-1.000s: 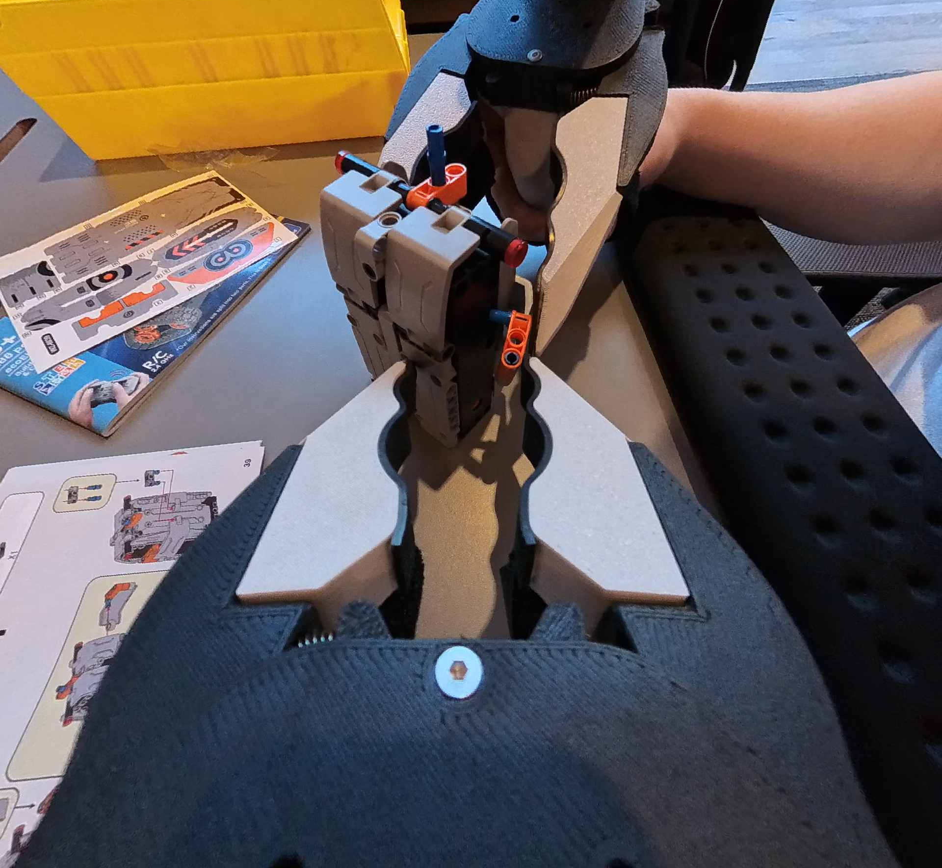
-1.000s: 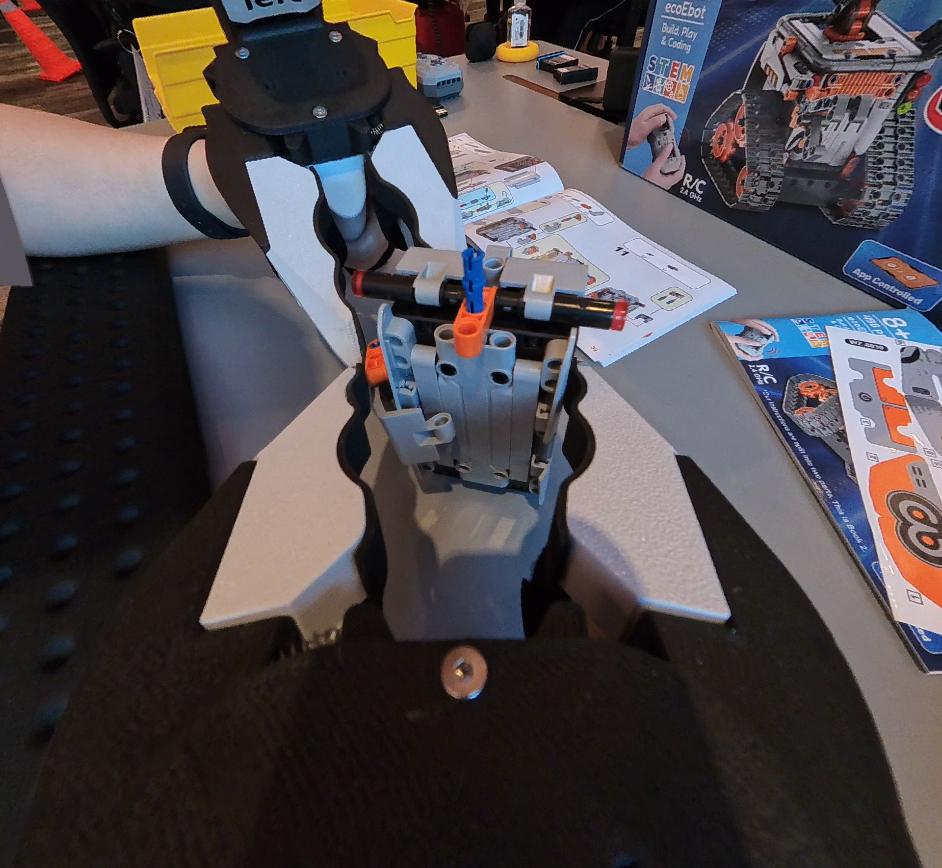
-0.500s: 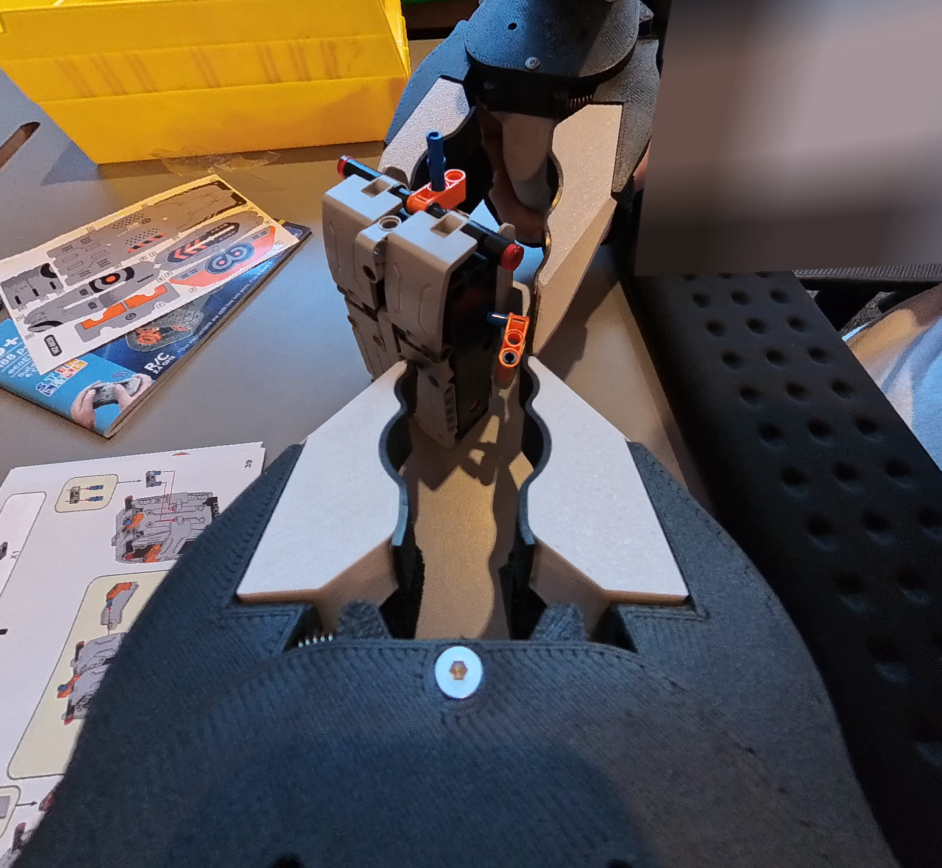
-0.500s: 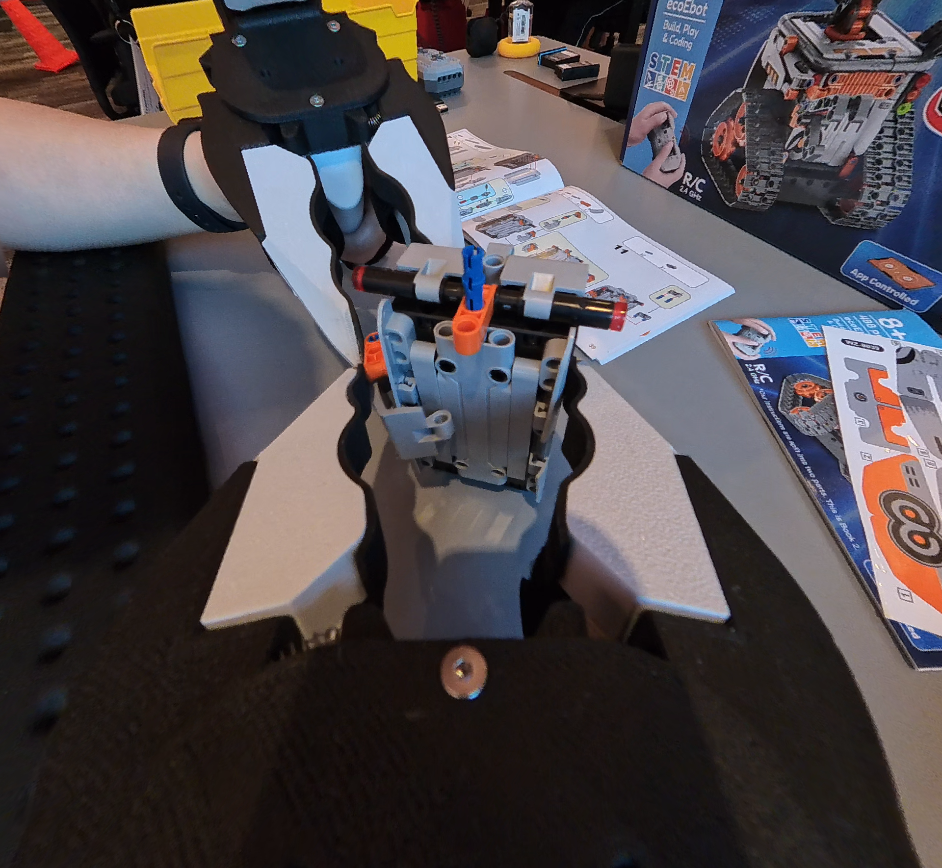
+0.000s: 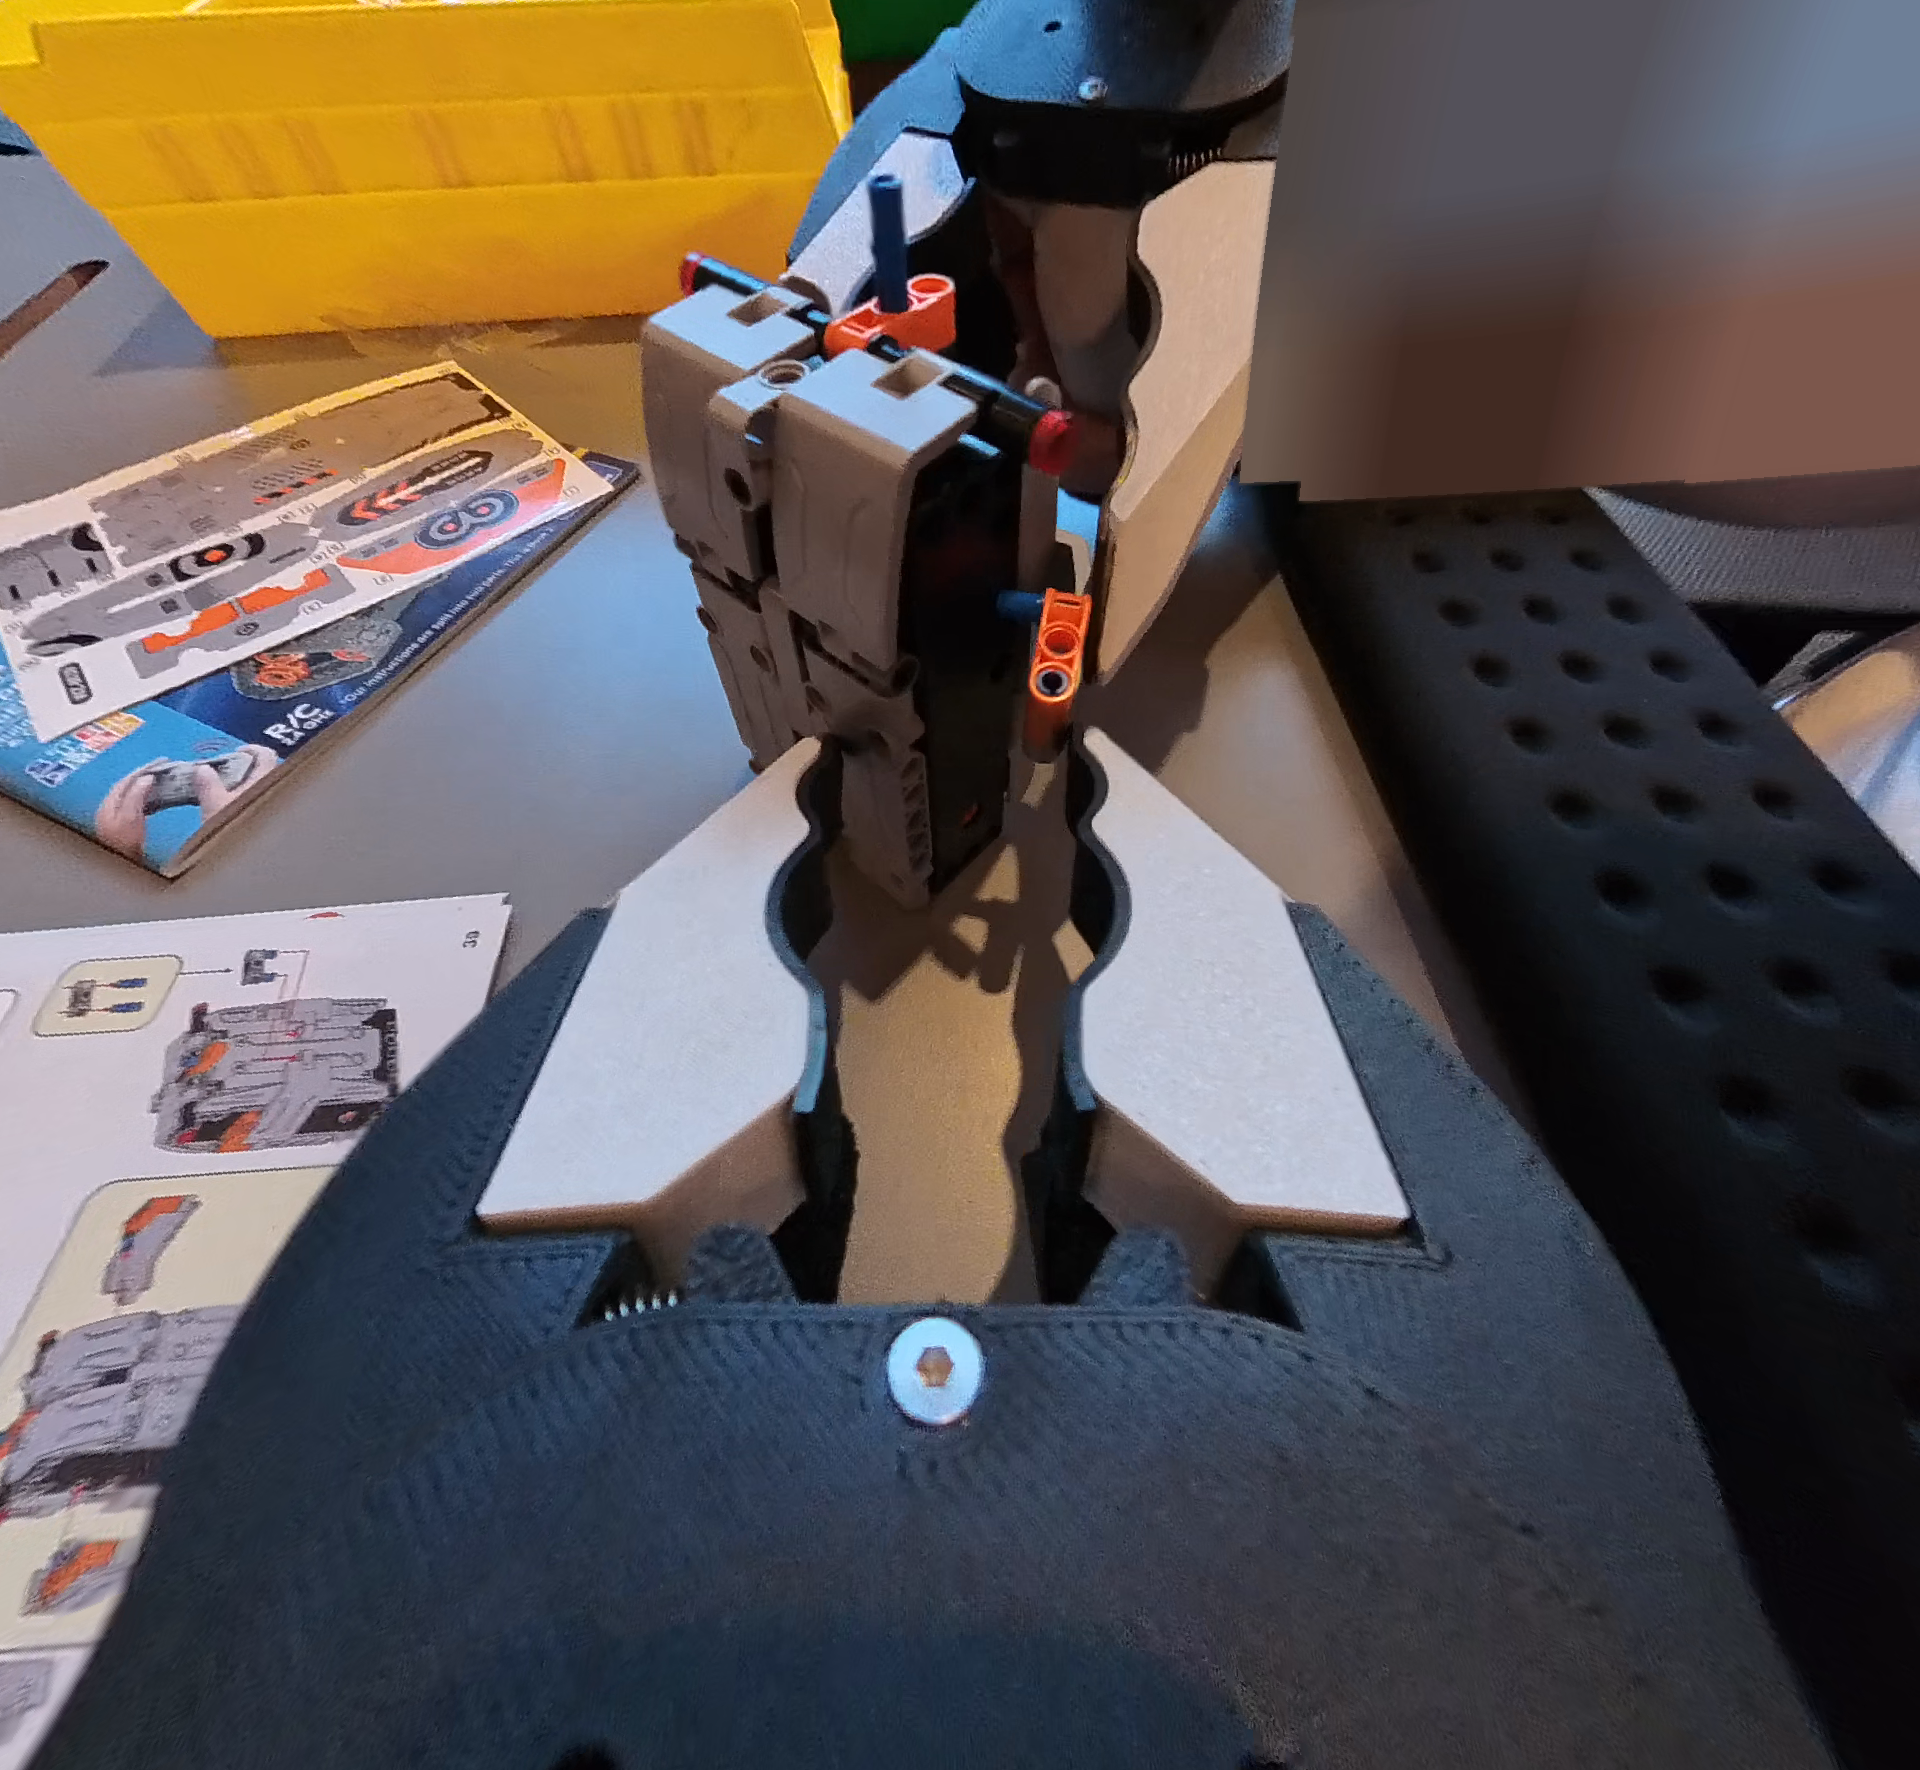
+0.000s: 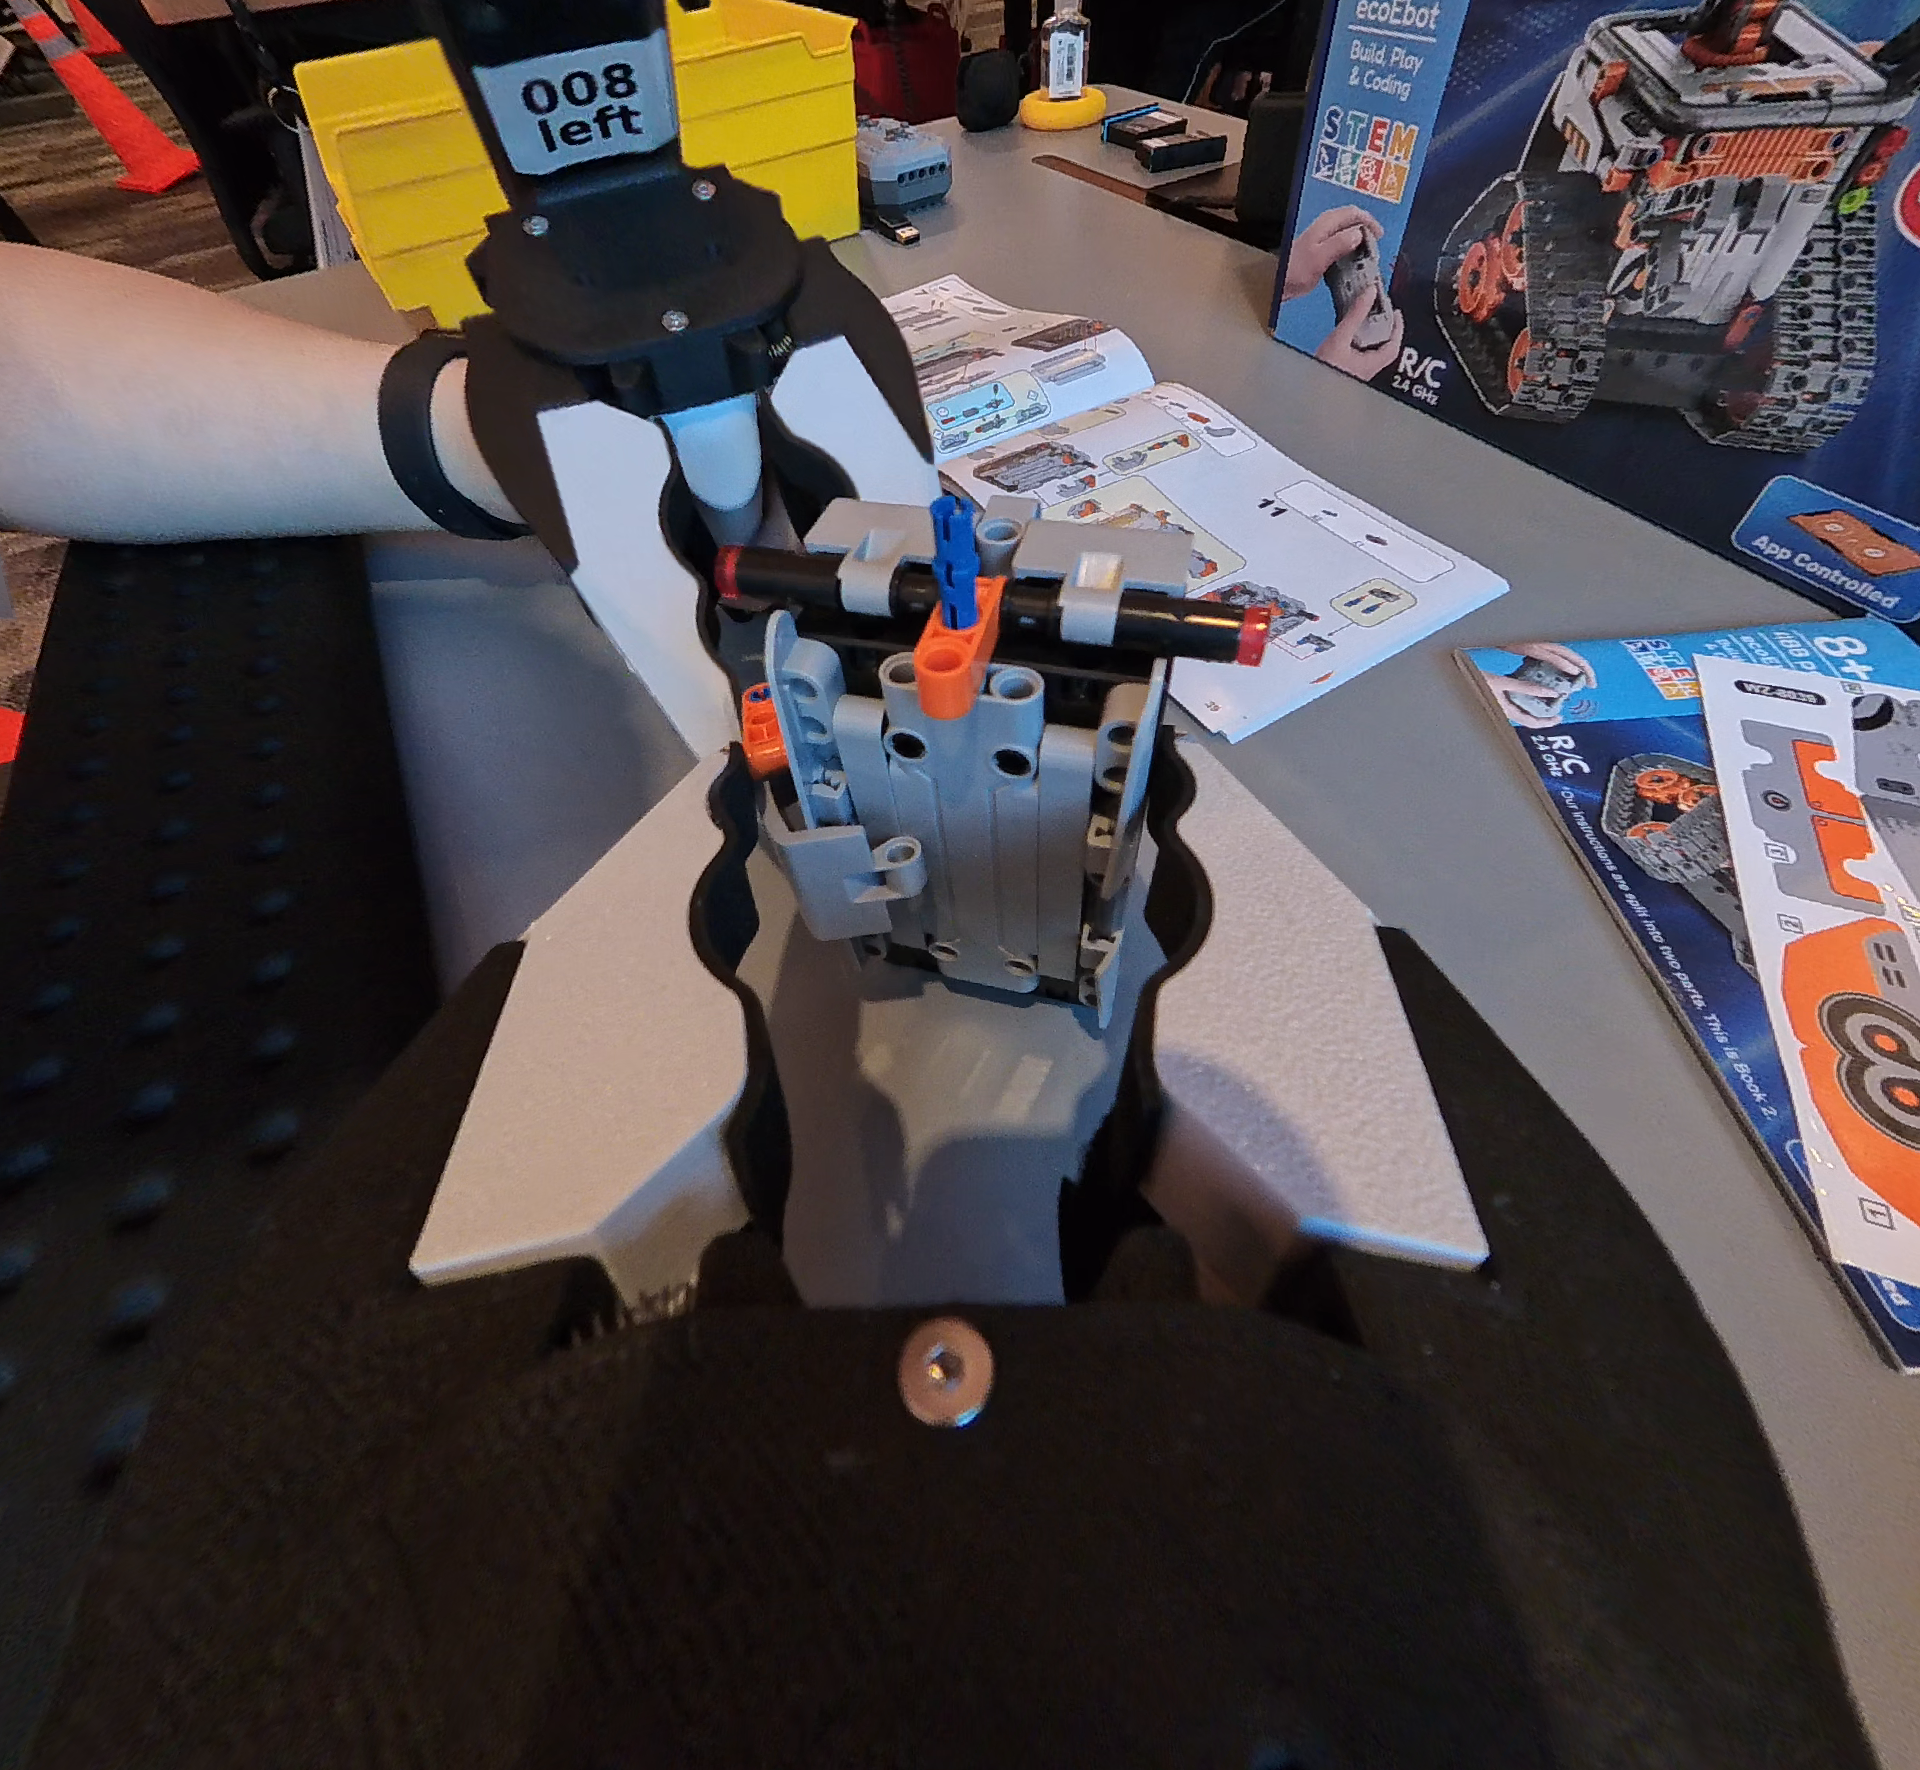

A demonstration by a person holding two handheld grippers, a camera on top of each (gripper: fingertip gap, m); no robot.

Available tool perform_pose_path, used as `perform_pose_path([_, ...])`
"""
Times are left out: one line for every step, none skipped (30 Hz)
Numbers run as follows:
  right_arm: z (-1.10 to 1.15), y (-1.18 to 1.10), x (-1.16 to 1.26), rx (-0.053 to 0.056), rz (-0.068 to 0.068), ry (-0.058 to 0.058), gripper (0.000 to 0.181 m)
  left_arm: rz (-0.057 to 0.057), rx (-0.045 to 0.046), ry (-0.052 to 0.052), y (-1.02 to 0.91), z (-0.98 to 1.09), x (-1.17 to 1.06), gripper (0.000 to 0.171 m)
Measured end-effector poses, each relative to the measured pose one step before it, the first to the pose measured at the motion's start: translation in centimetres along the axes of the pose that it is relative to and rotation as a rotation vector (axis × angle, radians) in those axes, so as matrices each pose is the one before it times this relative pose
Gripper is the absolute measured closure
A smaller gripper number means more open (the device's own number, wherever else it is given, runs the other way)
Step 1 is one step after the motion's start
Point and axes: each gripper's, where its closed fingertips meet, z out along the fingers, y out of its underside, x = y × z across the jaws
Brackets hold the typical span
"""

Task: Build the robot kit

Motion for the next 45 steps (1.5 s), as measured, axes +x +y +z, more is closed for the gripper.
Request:
perform_pose_path([-0.003,-0.004,-0.003,0.0005,0.0001,0.0004,0.105,-0.0214,0.01444,0.0120,-0.156,-0.089,0.007,0.130])
perform_pose_path([0.001,0.001,-0.006,0.0000,-0.0005,0.0004,0.105,-0.0193,0.01673,0.0111,-0.195,-0.109,0.021,0.130])
perform_pose_path([0.001,0.001,0.000,0.0000,-0.0011,0.0005,0.105,-0.0186,0.01802,0.0104,-0.248,-0.114,0.042,0.130])
perform_pose_path([0.006,0.004,0.007,0.0004,-0.0003,0.0003,0.105,-0.0194,0.01626,0.0098,-0.207,-0.110,0.037,0.130])
perform_pose_path([-0.006,-0.013,0.007,0.0012,0.0012,0.0002,0.105,-0.0186,0.01051,0.0089,-0.121,-0.061,0.012,0.130])
perform_pose_path([-0.001,-0.022,0.011,0.0026,0.0024,-0.0005,0.105,-0.0135,0.00461,0.0071,-0.051,-0.025,0.001,0.130])
perform_pose_path([-0.003,-0.002,0.019,0.0019,0.0019,-0.0002,0.105,-0.0052,0.00110,0.0033,-0.015,0.000,-0.010,0.130])
perform_pose_path([-0.016,-0.003,0.025,0.0014,0.0011,0.0004,0.105,0.0016,0.00048,-0.0006,-0.022,0.022,-0.015,0.131])
perform_pose_path([-0.017,0.003,0.016,0.0011,-0.0002,0.0001,0.105,0.0026,-0.00021,-0.0011,-0.002,0.026,-0.011,0.131])
perform_pose_path([-0.001,0.016,-0.025,0.0007,-0.0021,-0.0009,0.105,0.0007,-0.00142,0.0012,0.014,0.014,0.025,0.131])
perform_pose_path([-0.005,0.017,-0.020,0.0008,-0.0031,0.0005,0.105,-0.0001,-0.00167,0.0020,0.017,0.006,0.023,0.131])
perform_pose_path([0.010,0.006,-0.021,0.0005,-0.0017,0.0016,0.104,0.0002,-0.00129,0.0011,0.015,0.000,0.010,0.132])
perform_pose_path([0.003,-0.001,0.000,0.0002,-0.0017,0.0012,0.104,0.0013,-0.00134,0.0004,0.006,0.000,0.004,0.132])
perform_pose_path([-0.009,0.017,-0.012,-0.0001,-0.0027,-0.0002,0.104,0.0033,-0.00201,-0.0006,0.017,0.005,0.005,0.132])
perform_pose_path([0.012,0.020,-0.001,-0.0010,-0.0028,0.0004,0.104,0.0048,-0.00335,-0.0023,0.020,0.020,-0.006,0.133])
perform_pose_path([0.000,0.017,0.003,-0.0013,-0.0036,0.0009,0.104,0.0050,-0.00453,-0.0025,0.014,0.015,-0.010,0.133])
perform_pose_path([-0.001,0.022,-0.005,-0.0016,-0.0040,0.0011,0.104,0.0027,-0.00496,-0.0012,0.016,0.011,-0.008,0.134])
perform_pose_path([0.001,0.014,0.001,-0.0011,-0.0031,0.0010,0.104,-0.0007,-0.00414,0.0000,0.004,0.007,0.004,0.134])
perform_pose_path([-0.020,0.003,-0.009,-0.0005,0.0000,-0.0006,0.104,-0.0034,-0.00217,0.0014,-0.005,0.014,0.003,0.134])
perform_pose_path([-0.013,0.001,-0.001,0.0002,0.0003,-0.0009,0.104,-0.0053,-0.00070,0.0025,-0.014,0.012,0.014,0.134])
perform_pose_path([-0.019,0.002,0.003,0.0003,0.0005,-0.0010,0.104,-0.0048,-0.00073,0.0027,-0.010,0.002,0.017,0.134])
perform_pose_path([-0.012,0.000,0.007,0.0003,0.0005,-0.0002,0.104,-0.0021,-0.00157,0.0014,-0.020,0.006,-0.002,0.134])
perform_pose_path([-0.013,0.005,-0.003,0.0000,0.0002,-0.0001,0.104,0.0007,-0.00214,-0.0001,-0.008,0.009,0.007,0.134])
perform_pose_path([-0.026,0.007,0.002,0.0002,-0.0009,-0.0002,0.104,0.0012,-0.00201,-0.0007,-0.019,0.010,0.006,0.134])
perform_pose_path([-0.014,0.009,0.008,0.0005,-0.0004,-0.0001,0.104,0.0001,-0.00129,-0.0004,-0.020,0.015,0.007,0.134])
perform_pose_path([-0.030,0.003,-0.007,0.0006,0.0007,-0.0005,0.104,-0.0003,-0.00050,0.0000,-0.018,0.011,0.009,0.134])
perform_pose_path([-0.017,0.002,0.007,0.0003,-0.0004,0.0008,0.104,-0.0005,-0.00016,-0.0001,-0.023,0.010,-0.001,0.134])
perform_pose_path([-0.019,0.002,0.009,0.0003,-0.0001,0.0002,0.104,-0.0024,0.00011,0.0004,-0.015,0.003,0.012,0.134])
perform_pose_path([-0.016,-0.002,-0.004,0.0006,0.0000,-0.0007,0.104,-0.0044,0.00054,0.0015,-0.012,0.000,0.010,0.134])
perform_pose_path([-0.003,-0.002,-0.019,0.0003,-0.0015,-0.0006,0.104,-0.0037,0.00039,0.0022,-0.001,0.002,0.015,0.134])
perform_pose_path([-0.004,0.000,-0.016,-0.0006,-0.0030,0.0004,0.104,-0.0019,-0.00041,0.0020,0.014,-0.006,0.022,0.134])
perform_pose_path([0.016,0.009,-0.020,-0.0010,-0.0031,0.0004,0.104,-0.0009,-0.00123,0.0008,0.027,-0.006,0.016,0.133])
perform_pose_path([0.025,-0.005,-0.006,-0.0011,-0.0017,0.0012,0.104,-0.0008,-0.00125,-0.0010,0.017,-0.009,-0.008,0.133])
perform_pose_path([0.018,-0.006,0.019,-0.0009,-0.0007,0.0009,0.104,0.0001,-0.00057,-0.0020,-0.003,-0.025,-0.010,0.133])
perform_pose_path([0.004,-0.016,0.016,-0.0005,-0.0008,0.0007,0.104,0.0013,-0.00042,-0.0025,-0.005,-0.021,-0.016,0.134])
perform_pose_path([0.014,-0.010,0.015,-0.0004,-0.0007,0.0001,0.104,0.0013,-0.00105,-0.0026,-0.012,-0.007,-0.013,0.134])
perform_pose_path([0.005,-0.007,0.017,-0.0006,0.0001,-0.0008,0.104,0.0017,-0.00136,-0.0028,-0.008,-0.006,-0.009,0.134])
perform_pose_path([0.007,0.003,0.014,-0.0006,0.0001,-0.0010,0.104,0.0028,-0.00143,-0.0032,-0.013,-0.016,-0.009,0.134])
perform_pose_path([0.014,-0.002,0.023,-0.0012,-0.0013,-0.0001,0.104,0.0033,-0.00173,-0.0037,-0.006,0.003,-0.026,0.134])
perform_pose_path([0.002,0.001,0.026,-0.0011,-0.0016,0.0000,0.104,0.0047,-0.00162,-0.0042,-0.004,-0.003,-0.030,0.134])
perform_pose_path([0.006,0.007,0.032,-0.0009,-0.0004,0.0011,0.104,0.0055,-0.00171,-0.0057,0.001,-0.003,-0.027,0.135])
perform_pose_path([0.004,0.012,0.039,-0.0012,-0.0006,0.0014,0.104,0.0057,-0.00252,-0.0063,0.004,0.011,-0.033,0.135])
perform_pose_path([-0.001,0.012,0.017,-0.0010,-0.0015,0.0000,0.104,0.0061,-0.00280,-0.0052,-0.002,0.005,-0.019,0.136])
perform_pose_path([0.001,0.010,0.005,-0.0009,-0.0009,0.0003,0.104,0.0051,-0.00241,-0.0047,0.005,-0.001,-0.013,0.136])
perform_pose_path([0.002,0.005,0.022,-0.0006,-0.0012,0.0005,0.104,0.0042,-0.00148,-0.0046,0.001,0.003,-0.025,0.136])
